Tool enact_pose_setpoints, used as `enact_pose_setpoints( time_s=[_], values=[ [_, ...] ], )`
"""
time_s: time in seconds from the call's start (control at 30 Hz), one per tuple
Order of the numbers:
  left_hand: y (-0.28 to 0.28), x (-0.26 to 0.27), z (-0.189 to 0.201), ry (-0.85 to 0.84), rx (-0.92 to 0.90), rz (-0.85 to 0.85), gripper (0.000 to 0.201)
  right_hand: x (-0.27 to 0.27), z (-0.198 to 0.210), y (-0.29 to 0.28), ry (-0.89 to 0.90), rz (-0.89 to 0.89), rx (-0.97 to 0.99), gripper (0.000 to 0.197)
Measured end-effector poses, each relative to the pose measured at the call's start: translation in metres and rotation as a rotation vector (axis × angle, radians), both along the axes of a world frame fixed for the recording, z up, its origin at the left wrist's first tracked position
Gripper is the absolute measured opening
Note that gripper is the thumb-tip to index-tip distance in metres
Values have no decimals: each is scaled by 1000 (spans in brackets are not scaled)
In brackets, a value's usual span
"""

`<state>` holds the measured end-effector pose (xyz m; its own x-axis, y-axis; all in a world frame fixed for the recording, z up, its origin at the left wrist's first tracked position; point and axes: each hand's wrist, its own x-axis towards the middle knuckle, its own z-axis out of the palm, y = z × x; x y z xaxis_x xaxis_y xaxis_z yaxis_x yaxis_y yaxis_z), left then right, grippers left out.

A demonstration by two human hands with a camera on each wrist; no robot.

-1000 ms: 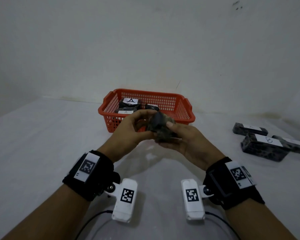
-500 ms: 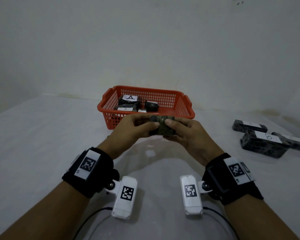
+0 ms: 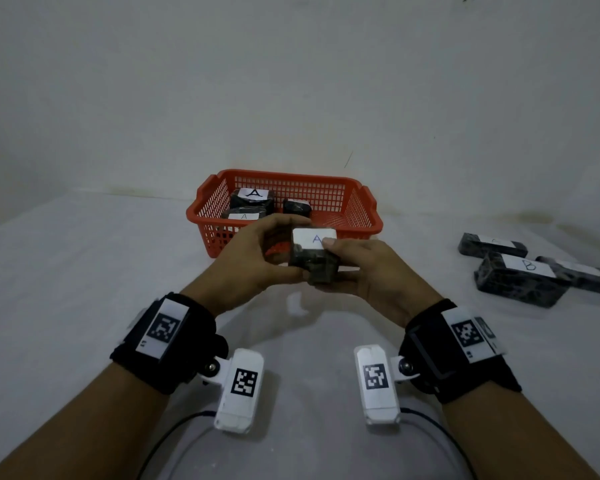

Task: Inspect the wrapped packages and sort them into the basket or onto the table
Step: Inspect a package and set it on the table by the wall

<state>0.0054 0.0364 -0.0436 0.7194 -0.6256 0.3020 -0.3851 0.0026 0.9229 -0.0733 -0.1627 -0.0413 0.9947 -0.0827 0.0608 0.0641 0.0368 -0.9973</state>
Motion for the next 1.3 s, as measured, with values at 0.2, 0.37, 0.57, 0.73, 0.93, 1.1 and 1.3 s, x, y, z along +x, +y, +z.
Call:
enact_pose_setpoints(
  time_s=[0.2,0.37,0.57,0.73,0.93,1.1,1.3],
  values=[
    [-4,-5,5,37,5,63,51,-2,-1,-2,-55,-57,-67,39],
    [-1,-1,3,-58,-29,126,53,-1,0,1,-20,-29,-26,37],
    [-4,-4,2,-59,-34,42,58,1,-2,-3,3,-45,5,27],
    [-5,-8,4,32,36,43,29,2,-5,-4,-60,-29,-32,32],
    [-7,-9,3,-3,17,45,26,3,-5,-3,-76,-34,-59,46],
    [-8,-11,3,39,-27,33,27,2,-6,-5,-98,2,-33,49],
    [-6,-8,2,105,-88,13,23,2,-7,-7,-138,24,5,49]
  ],
)
